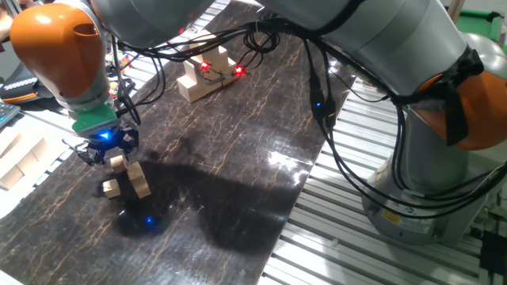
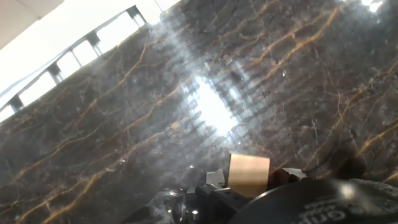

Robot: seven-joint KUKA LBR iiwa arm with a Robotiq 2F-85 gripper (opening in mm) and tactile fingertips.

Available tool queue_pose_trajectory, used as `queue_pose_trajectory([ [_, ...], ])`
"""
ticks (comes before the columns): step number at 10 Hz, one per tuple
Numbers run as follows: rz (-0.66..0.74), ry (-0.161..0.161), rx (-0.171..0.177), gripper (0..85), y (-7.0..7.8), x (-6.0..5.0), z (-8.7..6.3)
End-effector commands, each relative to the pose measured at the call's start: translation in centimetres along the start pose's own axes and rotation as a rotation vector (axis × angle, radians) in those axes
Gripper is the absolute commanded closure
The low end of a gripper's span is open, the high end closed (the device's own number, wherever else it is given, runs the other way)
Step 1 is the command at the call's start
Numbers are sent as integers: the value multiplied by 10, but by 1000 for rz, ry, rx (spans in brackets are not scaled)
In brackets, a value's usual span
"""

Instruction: Stack the blocks into a pyramid shape

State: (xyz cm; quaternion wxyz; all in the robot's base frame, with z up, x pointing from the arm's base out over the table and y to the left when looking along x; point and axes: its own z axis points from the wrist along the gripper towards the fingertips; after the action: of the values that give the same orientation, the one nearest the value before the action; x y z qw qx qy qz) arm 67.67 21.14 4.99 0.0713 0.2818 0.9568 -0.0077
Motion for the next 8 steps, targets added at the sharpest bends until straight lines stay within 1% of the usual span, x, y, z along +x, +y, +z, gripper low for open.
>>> queue_pose_trajectory([
  [1,0,0,1,343,0,0,0],
  [4,15,-1,10,350,4,3,2],
  [6,19,-7,16,353,4,1,9],
  [8,38,-8,23,353,3,0,12],
])
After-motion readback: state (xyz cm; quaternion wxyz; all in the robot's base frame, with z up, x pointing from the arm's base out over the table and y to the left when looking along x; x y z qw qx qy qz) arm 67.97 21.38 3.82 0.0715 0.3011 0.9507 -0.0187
